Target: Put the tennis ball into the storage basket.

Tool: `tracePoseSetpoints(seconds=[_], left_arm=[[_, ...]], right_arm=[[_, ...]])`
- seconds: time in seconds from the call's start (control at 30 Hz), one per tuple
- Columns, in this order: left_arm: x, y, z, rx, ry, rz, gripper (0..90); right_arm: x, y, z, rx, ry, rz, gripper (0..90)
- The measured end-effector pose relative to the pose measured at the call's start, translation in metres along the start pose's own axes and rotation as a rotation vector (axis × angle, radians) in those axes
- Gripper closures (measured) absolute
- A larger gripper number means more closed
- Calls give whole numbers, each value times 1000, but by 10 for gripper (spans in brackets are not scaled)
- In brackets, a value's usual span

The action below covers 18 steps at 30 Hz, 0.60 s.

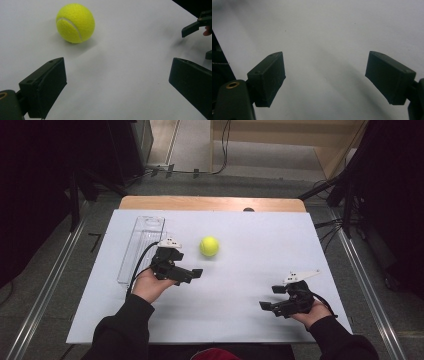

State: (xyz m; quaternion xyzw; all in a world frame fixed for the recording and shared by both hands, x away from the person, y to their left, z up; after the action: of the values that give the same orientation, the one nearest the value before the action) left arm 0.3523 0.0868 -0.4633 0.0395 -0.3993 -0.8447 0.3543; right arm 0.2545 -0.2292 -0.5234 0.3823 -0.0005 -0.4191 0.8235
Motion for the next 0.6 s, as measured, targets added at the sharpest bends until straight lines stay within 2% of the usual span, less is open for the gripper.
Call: tracePoseSetpoints(seconds=[0.2,0.33,0.6], left_arm=[[-1,5,-4,-5,14,-18,19],[-6,8,-8,3,16,-3,19],[-10,16,-14,6,28,-2,19]], right_arm=[[1,0,1,3,-5,-5,142],[1,0,0,0,-5,-6,142],[0,1,-1,-1,2,0,142]])
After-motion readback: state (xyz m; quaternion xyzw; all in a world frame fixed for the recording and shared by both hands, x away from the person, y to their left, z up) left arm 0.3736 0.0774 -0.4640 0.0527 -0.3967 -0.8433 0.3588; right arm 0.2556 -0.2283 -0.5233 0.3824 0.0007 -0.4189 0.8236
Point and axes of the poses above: each handheld gripper's, and its own axes: z roughly backward along the jaws, y roughly out of its top, x roughly to its right, the point moved 5 cm from there along -z, roughly forward along the jaws, and after that the axes turned 2 degrees about y, right-handed, at the moved point
